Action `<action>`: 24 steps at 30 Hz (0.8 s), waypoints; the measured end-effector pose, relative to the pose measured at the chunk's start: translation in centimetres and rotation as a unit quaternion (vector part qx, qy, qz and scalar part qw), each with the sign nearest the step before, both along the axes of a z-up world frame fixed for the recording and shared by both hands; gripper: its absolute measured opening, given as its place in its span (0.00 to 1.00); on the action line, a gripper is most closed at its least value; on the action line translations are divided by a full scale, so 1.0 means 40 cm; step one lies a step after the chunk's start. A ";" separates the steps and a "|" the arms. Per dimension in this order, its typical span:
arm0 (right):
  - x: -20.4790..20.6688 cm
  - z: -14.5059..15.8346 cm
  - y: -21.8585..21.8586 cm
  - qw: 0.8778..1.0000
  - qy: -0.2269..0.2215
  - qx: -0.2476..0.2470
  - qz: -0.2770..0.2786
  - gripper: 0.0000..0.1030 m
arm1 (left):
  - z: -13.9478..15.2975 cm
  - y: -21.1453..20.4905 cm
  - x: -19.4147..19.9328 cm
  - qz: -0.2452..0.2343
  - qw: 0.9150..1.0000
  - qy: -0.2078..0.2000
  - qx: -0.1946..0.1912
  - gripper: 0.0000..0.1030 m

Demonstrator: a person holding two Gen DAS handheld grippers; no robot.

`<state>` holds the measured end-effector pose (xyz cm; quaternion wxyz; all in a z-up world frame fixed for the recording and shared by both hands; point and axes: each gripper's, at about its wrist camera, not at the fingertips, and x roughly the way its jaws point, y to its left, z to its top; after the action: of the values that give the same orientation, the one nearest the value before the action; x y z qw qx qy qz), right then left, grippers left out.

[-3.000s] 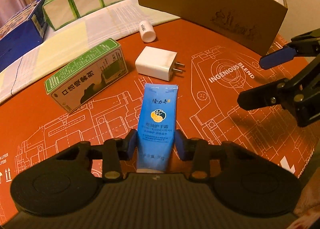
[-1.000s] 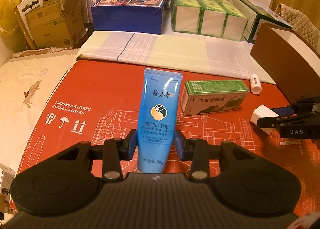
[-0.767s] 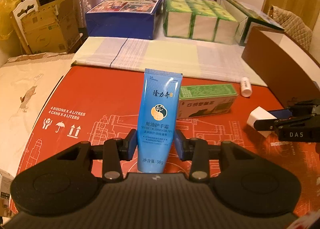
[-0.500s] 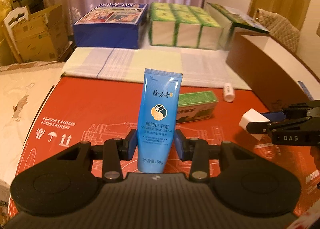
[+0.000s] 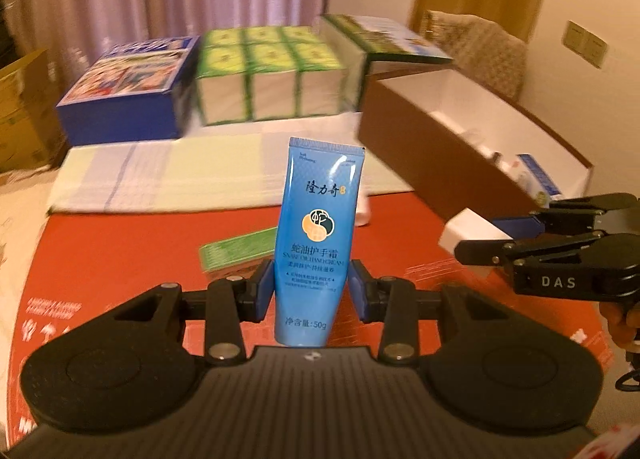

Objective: Organize rigid objects
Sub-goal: 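Carry the hand-cream tube and white charger over the brown box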

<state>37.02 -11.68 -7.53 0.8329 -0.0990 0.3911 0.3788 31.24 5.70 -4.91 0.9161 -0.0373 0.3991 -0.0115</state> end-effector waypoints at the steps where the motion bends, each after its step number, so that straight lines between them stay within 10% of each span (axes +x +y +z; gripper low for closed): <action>1: 0.003 0.007 -0.010 1.000 -0.002 0.002 -0.005 0.36 | 0.005 -0.016 0.010 -0.010 1.000 -0.001 -0.001 0.34; 24: 0.195 0.126 -0.307 0.991 -0.046 0.006 -0.126 0.36 | 0.088 -0.418 0.316 -0.175 0.983 -0.042 -0.019 0.34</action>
<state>44.80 -23.97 -2.50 0.8917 -0.0606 0.3597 0.2681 43.89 -11.02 -1.38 0.9151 0.0163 0.3602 -0.1806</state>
